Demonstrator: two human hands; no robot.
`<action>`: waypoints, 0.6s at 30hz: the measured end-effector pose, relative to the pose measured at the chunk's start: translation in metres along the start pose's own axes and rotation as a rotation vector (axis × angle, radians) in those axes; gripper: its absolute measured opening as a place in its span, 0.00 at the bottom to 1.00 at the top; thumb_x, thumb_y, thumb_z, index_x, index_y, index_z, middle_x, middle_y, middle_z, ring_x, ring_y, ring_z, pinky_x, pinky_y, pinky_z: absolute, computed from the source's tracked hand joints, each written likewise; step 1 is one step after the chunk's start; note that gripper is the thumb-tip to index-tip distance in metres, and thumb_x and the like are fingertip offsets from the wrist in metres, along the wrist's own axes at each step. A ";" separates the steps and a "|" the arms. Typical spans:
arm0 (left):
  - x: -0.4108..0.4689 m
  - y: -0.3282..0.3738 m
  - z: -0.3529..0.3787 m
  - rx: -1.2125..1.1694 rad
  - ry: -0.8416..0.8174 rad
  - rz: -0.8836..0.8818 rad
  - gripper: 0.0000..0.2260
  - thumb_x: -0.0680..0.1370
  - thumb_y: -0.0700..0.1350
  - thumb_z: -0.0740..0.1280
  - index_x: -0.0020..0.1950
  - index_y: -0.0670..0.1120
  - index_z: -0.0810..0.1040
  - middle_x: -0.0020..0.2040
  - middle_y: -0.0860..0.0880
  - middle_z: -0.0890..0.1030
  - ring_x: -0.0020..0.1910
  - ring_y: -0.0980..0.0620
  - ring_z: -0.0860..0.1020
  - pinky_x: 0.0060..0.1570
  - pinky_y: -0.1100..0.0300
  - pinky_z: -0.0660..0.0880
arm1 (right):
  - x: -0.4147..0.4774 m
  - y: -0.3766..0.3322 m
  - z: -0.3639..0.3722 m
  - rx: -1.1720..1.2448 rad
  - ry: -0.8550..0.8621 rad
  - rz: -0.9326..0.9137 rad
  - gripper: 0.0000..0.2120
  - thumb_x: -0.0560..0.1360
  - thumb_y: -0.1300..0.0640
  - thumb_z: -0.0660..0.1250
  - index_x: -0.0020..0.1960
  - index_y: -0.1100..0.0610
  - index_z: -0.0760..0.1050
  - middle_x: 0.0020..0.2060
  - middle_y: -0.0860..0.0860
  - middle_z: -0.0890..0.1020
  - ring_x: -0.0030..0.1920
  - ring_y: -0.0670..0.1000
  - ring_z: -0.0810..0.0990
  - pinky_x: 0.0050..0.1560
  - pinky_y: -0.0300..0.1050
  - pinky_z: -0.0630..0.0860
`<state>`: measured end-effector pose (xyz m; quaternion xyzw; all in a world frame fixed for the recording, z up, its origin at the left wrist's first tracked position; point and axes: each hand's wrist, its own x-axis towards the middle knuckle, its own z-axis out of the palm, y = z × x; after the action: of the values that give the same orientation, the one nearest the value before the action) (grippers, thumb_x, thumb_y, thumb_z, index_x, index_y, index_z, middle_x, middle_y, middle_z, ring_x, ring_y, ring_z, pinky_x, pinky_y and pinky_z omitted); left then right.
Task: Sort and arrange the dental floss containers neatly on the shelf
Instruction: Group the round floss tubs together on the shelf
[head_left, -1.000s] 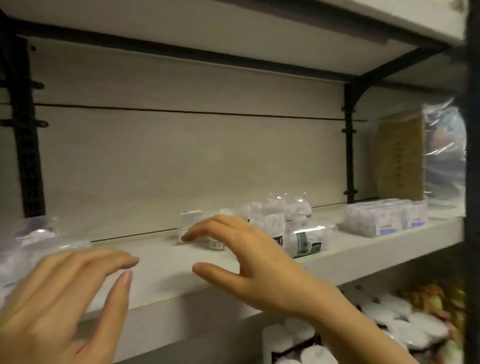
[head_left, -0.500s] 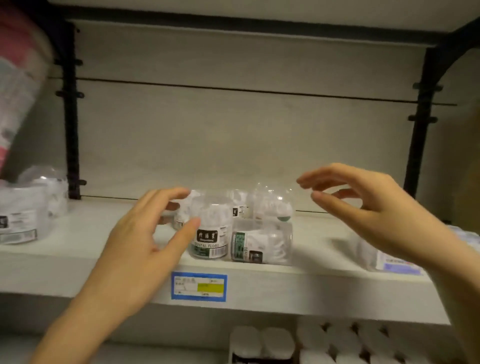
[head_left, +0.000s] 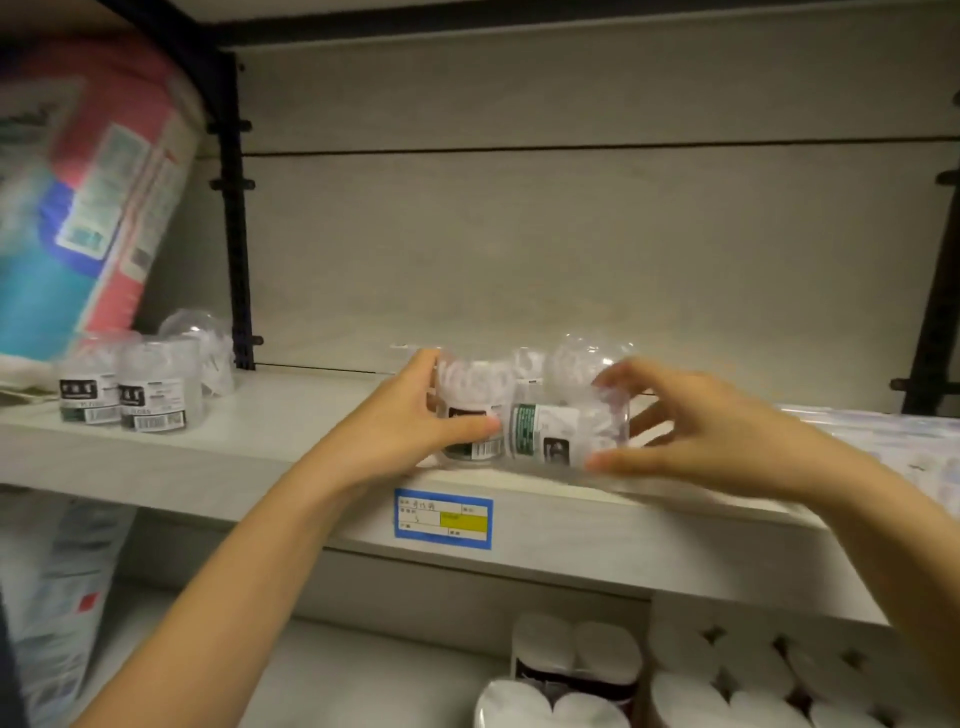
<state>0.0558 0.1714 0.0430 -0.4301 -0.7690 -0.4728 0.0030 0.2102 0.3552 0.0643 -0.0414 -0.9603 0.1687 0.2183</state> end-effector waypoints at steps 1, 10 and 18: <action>0.001 0.002 -0.001 -0.003 0.034 0.005 0.26 0.66 0.57 0.73 0.60 0.53 0.69 0.58 0.57 0.76 0.56 0.58 0.76 0.54 0.59 0.75 | 0.000 0.000 -0.005 0.080 0.042 0.000 0.31 0.58 0.39 0.73 0.59 0.44 0.70 0.54 0.44 0.77 0.47 0.45 0.81 0.50 0.48 0.79; -0.012 0.031 0.009 -0.338 0.095 0.232 0.18 0.65 0.54 0.70 0.55 0.62 0.77 0.54 0.61 0.82 0.55 0.61 0.79 0.54 0.63 0.74 | 0.002 -0.004 -0.044 0.415 0.145 -0.031 0.27 0.62 0.37 0.70 0.56 0.50 0.77 0.48 0.50 0.83 0.48 0.55 0.81 0.42 0.41 0.80; -0.015 0.034 0.017 -0.412 0.057 0.247 0.21 0.65 0.51 0.71 0.58 0.56 0.78 0.53 0.56 0.84 0.54 0.57 0.80 0.52 0.63 0.77 | 0.000 0.002 -0.044 0.346 0.123 -0.041 0.25 0.59 0.35 0.68 0.53 0.44 0.78 0.48 0.46 0.83 0.48 0.49 0.81 0.40 0.38 0.79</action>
<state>0.0946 0.1804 0.0524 -0.4989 -0.5976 -0.6276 -0.0055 0.2291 0.3707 0.1011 0.0064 -0.9025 0.3242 0.2837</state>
